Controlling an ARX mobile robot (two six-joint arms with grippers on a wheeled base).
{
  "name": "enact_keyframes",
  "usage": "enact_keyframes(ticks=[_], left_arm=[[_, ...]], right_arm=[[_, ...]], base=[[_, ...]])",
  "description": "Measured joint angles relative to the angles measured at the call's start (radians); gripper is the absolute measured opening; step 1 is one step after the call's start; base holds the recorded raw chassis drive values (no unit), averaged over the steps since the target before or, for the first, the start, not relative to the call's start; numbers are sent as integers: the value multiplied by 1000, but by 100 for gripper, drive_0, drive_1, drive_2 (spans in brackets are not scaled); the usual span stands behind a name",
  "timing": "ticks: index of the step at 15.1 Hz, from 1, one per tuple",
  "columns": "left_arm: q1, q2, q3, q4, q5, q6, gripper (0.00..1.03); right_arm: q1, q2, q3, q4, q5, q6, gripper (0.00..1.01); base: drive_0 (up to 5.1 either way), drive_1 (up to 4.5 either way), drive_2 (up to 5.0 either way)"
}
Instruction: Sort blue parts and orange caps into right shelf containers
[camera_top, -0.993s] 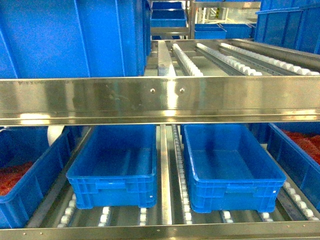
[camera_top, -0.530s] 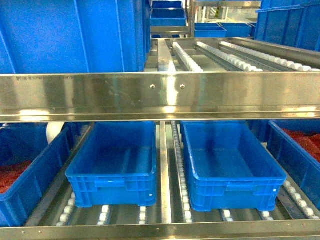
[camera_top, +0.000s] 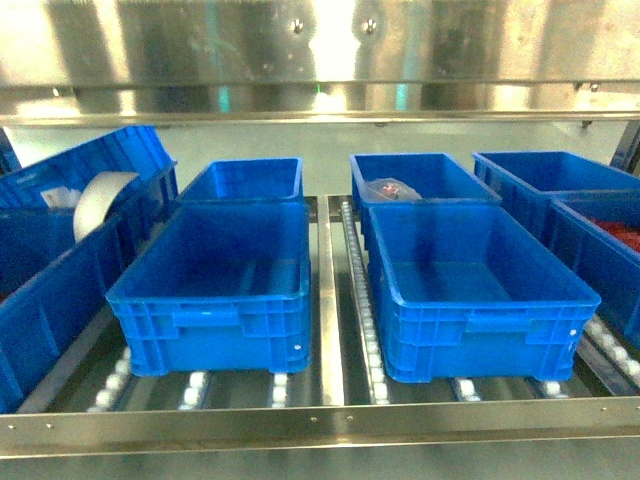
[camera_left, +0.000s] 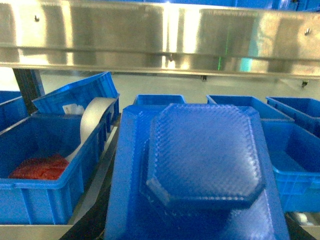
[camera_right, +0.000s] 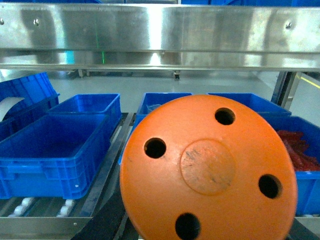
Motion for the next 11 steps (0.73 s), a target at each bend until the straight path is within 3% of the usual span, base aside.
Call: enact_keyframes(ticks=[11], left_arm=[[0,0,0,0,0,2,42]], right_arm=[[0,0,0,0,0,0,44]], base=[[0,0,0]])
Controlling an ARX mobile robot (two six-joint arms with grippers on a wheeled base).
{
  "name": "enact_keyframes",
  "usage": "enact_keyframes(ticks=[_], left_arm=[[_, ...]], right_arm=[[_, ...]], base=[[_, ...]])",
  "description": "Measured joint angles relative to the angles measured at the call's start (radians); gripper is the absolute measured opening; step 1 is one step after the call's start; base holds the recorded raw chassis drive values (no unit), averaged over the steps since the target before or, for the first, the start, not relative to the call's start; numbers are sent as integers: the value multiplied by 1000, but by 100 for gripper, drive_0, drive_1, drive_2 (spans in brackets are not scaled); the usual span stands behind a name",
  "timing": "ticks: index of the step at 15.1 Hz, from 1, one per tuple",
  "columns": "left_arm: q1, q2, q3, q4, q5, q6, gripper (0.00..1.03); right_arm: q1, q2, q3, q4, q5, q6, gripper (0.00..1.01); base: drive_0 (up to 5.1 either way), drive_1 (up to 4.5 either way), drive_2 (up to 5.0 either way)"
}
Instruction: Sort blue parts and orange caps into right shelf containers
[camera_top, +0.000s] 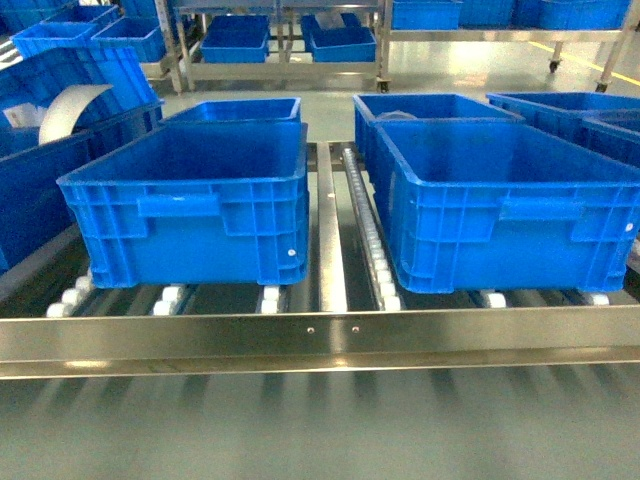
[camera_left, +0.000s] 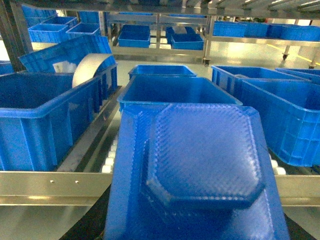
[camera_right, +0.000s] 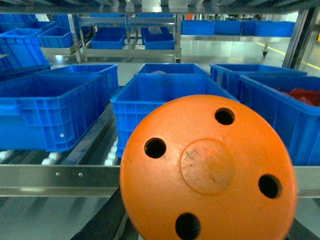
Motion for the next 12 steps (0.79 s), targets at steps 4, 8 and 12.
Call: enact_keyframes(ticks=[4,8,12], left_arm=[[0,0,0,-2,0,0,42],[0,0,0,0,0,0,42],[0,0,0,0,0,0,42]], right_arm=[[0,0,0,-2,0,0,44],[0,0,0,-1,0,0,44],[0,0,0,-1,0,0,44]], base=[[0,0,0],[0,0,0],[0,0,0]])
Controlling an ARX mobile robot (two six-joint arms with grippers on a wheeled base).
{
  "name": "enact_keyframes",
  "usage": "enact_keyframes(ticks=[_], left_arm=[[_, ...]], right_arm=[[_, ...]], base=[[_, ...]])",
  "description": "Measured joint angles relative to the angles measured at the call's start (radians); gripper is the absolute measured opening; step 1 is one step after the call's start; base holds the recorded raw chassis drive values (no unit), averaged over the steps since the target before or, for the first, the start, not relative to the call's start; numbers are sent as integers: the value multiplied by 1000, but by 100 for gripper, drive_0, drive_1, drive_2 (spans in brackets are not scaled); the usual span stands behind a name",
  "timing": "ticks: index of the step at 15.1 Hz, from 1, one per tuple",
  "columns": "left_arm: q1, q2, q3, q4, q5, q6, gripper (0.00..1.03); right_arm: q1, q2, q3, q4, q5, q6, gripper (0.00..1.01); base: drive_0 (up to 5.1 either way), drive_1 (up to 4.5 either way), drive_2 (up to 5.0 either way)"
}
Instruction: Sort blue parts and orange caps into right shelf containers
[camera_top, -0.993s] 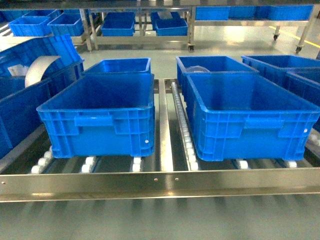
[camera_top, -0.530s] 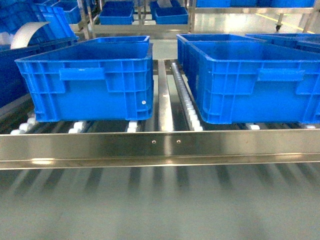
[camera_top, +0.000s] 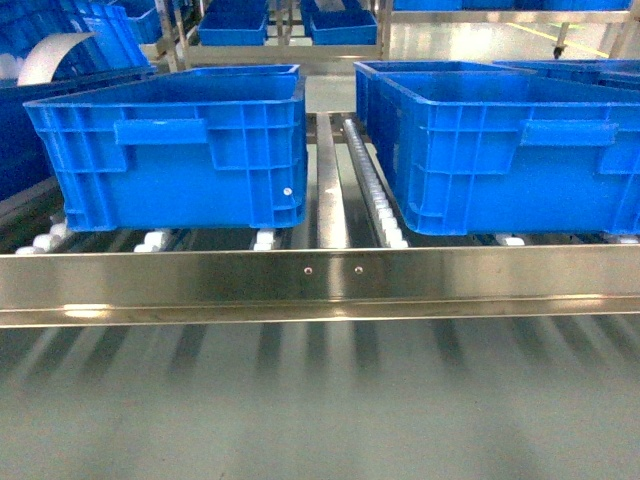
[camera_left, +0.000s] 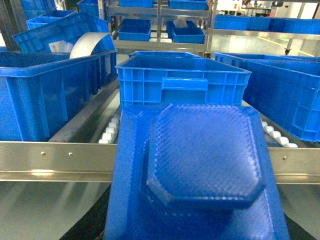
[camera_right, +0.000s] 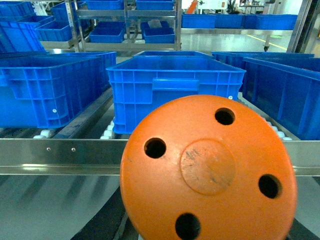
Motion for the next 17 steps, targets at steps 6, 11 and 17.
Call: enact_keyframes(ticks=[6,11,17], left_arm=[[0,0,0,1,0,0,42],[0,0,0,1,0,0,42],[0,0,0,0,-1,0,42]], right_arm=[[0,0,0,0,0,0,44],[0,0,0,3,0,0,44],[0,0,0,2,0,0,44]], base=[[0,276,-277],[1,419,-418],[3,423,-417]])
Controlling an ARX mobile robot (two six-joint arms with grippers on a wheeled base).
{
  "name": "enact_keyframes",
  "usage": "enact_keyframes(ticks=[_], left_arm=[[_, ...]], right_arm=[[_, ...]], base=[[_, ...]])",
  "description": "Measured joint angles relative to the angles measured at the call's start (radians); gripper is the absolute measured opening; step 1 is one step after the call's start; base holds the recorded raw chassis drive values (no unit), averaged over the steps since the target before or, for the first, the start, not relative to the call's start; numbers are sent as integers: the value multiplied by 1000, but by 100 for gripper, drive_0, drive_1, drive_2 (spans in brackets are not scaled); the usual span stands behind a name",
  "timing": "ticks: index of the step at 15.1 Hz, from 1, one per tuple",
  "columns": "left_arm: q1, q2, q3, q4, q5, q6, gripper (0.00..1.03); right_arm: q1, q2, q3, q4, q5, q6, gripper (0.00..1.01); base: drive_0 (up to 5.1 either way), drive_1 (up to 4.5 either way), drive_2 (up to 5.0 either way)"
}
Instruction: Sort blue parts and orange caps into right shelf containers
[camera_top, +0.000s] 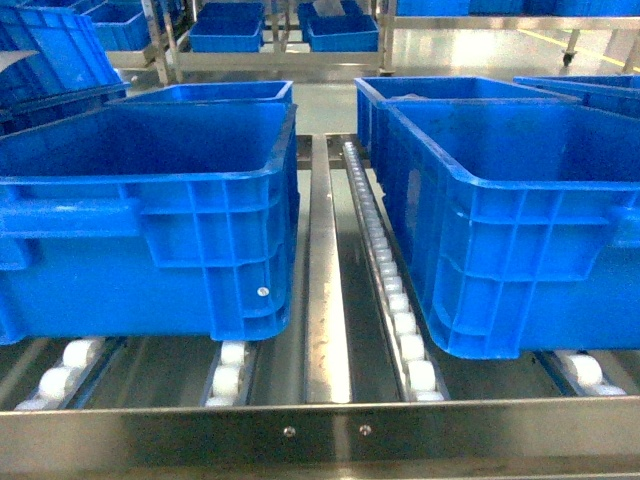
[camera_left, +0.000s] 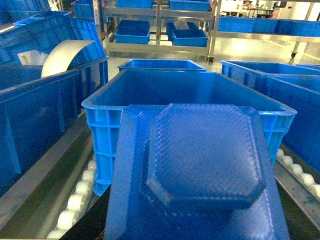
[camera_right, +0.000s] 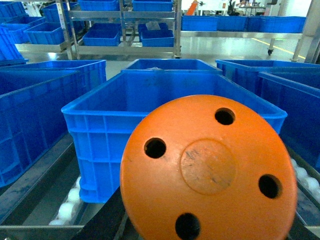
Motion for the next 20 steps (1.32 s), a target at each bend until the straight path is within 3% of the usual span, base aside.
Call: enact_keyframes(ticks=[2,20], left_arm=[[0,0,0,-1,1,0,42],[0,0,0,0,2,0,42]], right_arm=[[0,0,0,0,0,0,44],[0,0,0,-2,0,0,44]], base=[[14,436,-408],[0,0,0]])
